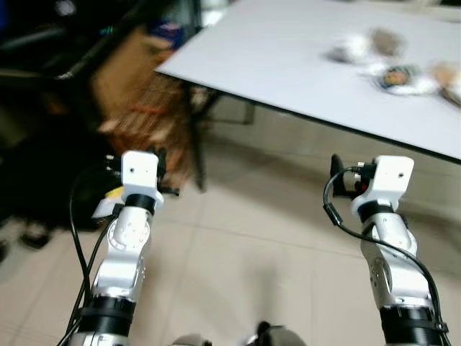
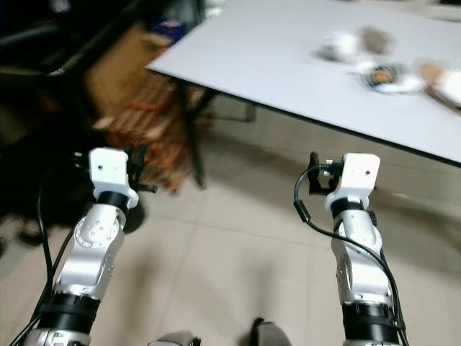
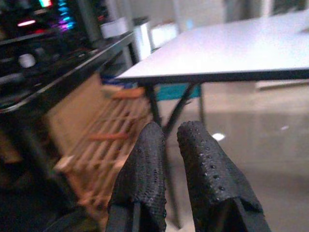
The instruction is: Picking trash to rubbish bin
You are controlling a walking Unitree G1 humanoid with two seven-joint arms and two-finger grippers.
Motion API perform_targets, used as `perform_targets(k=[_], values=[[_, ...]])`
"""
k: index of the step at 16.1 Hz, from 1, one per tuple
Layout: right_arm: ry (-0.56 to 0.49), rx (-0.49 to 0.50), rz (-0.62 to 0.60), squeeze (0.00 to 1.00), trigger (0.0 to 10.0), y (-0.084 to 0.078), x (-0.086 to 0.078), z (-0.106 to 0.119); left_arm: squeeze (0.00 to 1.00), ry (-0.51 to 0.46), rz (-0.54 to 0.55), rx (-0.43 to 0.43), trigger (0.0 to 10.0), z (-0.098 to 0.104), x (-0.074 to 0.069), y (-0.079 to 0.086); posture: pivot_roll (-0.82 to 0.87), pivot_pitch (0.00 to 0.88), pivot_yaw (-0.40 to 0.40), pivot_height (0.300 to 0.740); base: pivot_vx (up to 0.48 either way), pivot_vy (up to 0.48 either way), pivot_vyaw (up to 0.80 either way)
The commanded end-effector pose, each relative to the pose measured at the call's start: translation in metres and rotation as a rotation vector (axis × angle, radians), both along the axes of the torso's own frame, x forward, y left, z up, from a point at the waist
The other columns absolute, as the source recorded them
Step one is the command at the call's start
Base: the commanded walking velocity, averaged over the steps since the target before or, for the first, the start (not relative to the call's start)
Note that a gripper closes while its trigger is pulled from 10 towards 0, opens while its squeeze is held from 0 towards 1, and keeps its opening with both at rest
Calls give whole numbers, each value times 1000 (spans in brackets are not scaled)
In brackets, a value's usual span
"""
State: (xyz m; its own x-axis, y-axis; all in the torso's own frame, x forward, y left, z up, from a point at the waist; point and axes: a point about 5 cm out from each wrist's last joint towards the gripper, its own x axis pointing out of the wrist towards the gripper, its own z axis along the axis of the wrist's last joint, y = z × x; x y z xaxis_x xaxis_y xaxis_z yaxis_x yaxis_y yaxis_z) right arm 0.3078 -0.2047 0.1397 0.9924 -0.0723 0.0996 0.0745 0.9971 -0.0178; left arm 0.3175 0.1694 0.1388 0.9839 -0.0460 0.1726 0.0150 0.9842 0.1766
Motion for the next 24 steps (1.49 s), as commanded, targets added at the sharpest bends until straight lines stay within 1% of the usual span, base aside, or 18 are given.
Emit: perform_targets(k=[1, 4, 7, 18, 24], values=[[3, 8, 12, 0, 10000, 5, -1, -2, 0, 11, 16, 19, 10000, -2, -3, 9, -15, 138, 68, 740, 0, 0, -800], [3, 13, 14, 0, 10000, 8, -2, -3, 0, 13, 12, 25, 10000, -2, -3, 10, -19, 141, 75, 740, 0, 0, -800], [10, 14, 21, 0, 10000, 9, -3, -4, 0, 10, 9, 24, 10000, -2, -2, 8, -20, 146, 65, 740, 0, 0, -800], [3, 27, 29, 0, 10000, 9, -1, -1, 0, 13, 18, 5, 10000, -4, -4, 4, -14, 171, 45, 740, 0, 0, 0], [12, 31, 39, 0, 10000, 10, -1, -1, 0, 13, 21, 9, 10000, -5, -4, 3, -11, 173, 43, 740, 0, 0, -800]])
